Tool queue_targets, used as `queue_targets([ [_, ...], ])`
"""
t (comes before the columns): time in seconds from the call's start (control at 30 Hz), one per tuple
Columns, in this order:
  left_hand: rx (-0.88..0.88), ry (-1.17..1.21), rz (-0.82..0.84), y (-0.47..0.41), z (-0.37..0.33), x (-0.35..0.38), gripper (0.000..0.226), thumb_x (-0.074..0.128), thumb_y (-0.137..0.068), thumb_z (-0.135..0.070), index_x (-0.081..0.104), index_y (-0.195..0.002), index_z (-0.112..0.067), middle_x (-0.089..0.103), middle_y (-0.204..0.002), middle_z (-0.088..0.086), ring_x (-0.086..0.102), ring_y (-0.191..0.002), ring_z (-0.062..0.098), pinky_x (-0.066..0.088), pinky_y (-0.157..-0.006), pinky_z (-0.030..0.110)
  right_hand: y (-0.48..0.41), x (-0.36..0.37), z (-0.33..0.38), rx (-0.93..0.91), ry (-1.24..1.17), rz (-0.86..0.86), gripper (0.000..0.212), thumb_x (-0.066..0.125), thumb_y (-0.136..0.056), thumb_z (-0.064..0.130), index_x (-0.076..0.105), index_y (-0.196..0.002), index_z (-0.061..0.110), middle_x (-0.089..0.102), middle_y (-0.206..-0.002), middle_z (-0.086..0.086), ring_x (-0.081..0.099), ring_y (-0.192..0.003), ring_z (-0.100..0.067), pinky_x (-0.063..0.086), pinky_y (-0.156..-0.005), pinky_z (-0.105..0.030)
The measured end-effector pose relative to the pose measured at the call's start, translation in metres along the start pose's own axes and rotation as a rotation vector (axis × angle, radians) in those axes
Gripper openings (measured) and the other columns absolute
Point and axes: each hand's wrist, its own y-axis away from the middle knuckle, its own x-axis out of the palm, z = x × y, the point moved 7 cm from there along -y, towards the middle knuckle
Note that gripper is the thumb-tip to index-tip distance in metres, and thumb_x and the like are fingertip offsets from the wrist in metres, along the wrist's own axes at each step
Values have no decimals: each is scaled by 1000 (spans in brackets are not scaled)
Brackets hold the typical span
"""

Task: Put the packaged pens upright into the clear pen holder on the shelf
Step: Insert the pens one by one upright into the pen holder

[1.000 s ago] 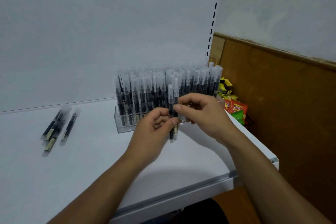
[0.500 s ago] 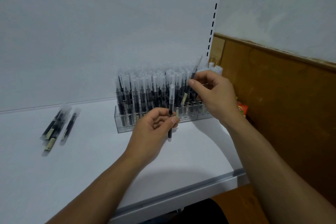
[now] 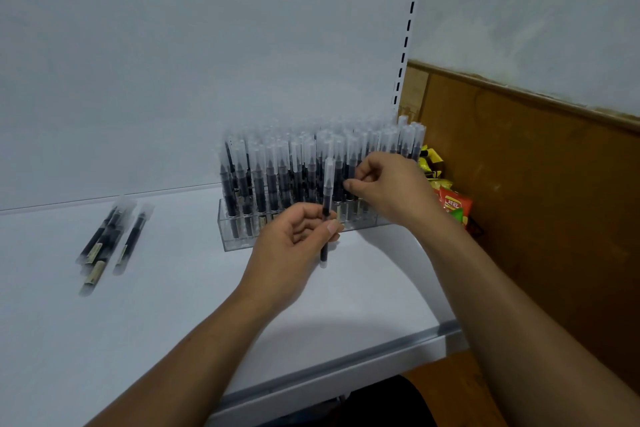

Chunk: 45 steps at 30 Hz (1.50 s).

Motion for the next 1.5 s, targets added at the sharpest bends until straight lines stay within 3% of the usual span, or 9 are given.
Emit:
queue_targets([
  [0.13, -2, -16, 1, 0, 1, 0, 10, 71, -72, -30, 73, -82, -29, 70, -85, 9, 69, -85, 25, 49, -86, 65, 4, -1, -1, 4, -43, 5, 16, 73, -84, 37, 62, -77, 28, 63, -72, 10, 60, -72, -12, 56, -71, -41],
  [0.33, 18, -46, -7, -1, 0, -1, 11, 70, -72, -31, 73, -82, -31, 70, -84, 8, 69, -82, 25, 51, -84, 63, 30, -7, -7, -12, -220, -116, 14, 67, -90, 28, 71, -103, 26, 66, -85, 16, 61, -80, -2, 57, -77, -32],
  [0.5, 45, -108, 27, 0, 0, 1, 14, 69, -77, -34, 72, -90, -30, 70, -89, 11, 65, -87, 37, 51, -83, 62, 53, 7, 14, -124, -495, 120, 8, 69, -88, 26, 71, -96, 26, 67, -87, 11, 60, -75, -31, 53, -63, -40],
  [0.57, 63, -159, 38, 2, -3, 2, 15, 68, -80, -34, 72, -94, -31, 71, -91, 9, 64, -89, 39, 53, -83, 59, 54, 7, 18, -152, -504, 93, 6, 72, -86, 26, 72, -90, 22, 65, -84, 9, 58, -73, -30, 50, -61, -36],
  [0.73, 221, -567, -19, 10, -20, 3, 17, 61, -92, -34, 65, -108, -32, 66, -101, -20, 60, -98, -1, 49, -86, 23, 49, -6, 21, -146, -594, 59, 6, 70, -87, 20, 72, -86, 13, 64, -71, 3, 55, -61, -12, 47, -56, -20],
  [0.83, 397, -929, -126, 16, -33, 1, 29, 53, -92, -44, 62, -118, -32, 55, -114, -25, 47, -112, -5, 34, -98, 22, 37, -35, 5, -54, -666, -126, 6, 68, -90, 22, 70, -87, 17, 64, -69, 6, 55, -57, -5, 47, -53, -18],
  [0.97, 433, -1197, -158, 15, -29, -4, 41, 51, -90, -42, 61, -125, -24, 56, -125, -9, 44, -121, 13, 27, -105, 32, 21, -59, -7, -27, -545, -299, 13, 69, -90, 27, 71, -92, 15, 69, -79, -3, 57, -61, -8, 49, -57, -26],
  [1.13, 408, -1342, -137, 15, -23, -3, 48, 55, -85, -36, 60, -129, -18, 57, -128, -1, 47, -120, 23, 35, -103, 43, 9, -51, -5, -37, -340, -270, 16, 66, -90, 35, 71, -91, 20, 68, -85, 1, 65, -78, -21, 56, -74, -47],
  [1.5, 424, -1379, -142, 15, -24, -3, 47, 66, -83, -29, 60, -128, -17, 59, -124, -2, 46, -117, 22, 36, -100, 40, 1, -24, 1, -61, -87, -109, 18, 68, -89, 39, 69, -89, 22, 67, -79, 5, 62, -73, -13, 56, -72, -40],
])
